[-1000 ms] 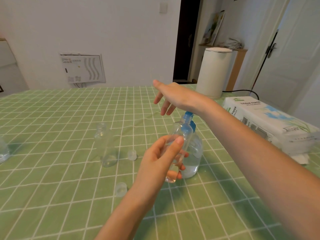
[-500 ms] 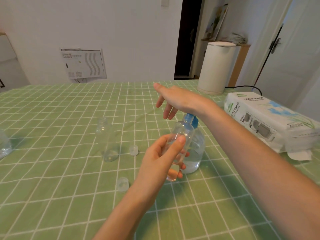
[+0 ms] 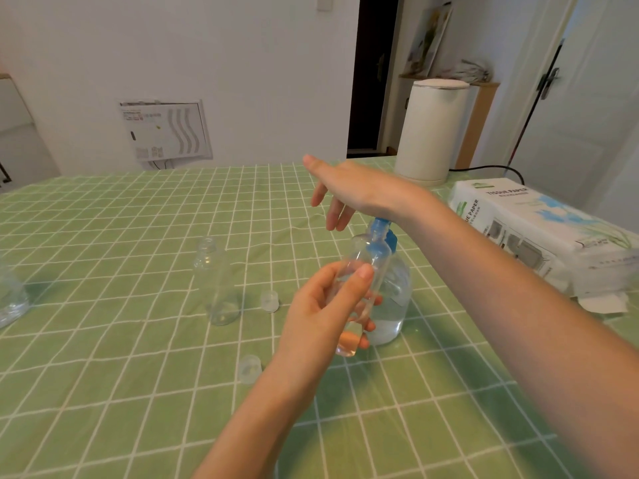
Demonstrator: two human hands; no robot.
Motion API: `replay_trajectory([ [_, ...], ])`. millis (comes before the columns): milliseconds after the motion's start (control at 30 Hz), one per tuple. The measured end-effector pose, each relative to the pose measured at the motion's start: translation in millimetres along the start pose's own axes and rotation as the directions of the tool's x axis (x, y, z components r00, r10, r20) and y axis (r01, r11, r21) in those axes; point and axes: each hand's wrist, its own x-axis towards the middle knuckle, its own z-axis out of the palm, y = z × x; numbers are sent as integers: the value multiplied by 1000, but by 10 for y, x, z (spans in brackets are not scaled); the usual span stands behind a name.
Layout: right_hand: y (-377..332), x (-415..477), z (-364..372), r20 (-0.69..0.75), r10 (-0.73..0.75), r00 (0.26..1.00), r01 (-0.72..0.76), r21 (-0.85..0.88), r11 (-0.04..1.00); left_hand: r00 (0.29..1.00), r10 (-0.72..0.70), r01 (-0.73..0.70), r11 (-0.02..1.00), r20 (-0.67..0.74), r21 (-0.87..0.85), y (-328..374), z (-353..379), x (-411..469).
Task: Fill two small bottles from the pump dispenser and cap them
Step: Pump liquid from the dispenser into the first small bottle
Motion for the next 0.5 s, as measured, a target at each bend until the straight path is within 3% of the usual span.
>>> replay_trajectory([
  [500,-27,-14,-62,12,-18,1000,18,-6,1000,1000,8,-8,1000,-1,-10,4,14,14],
])
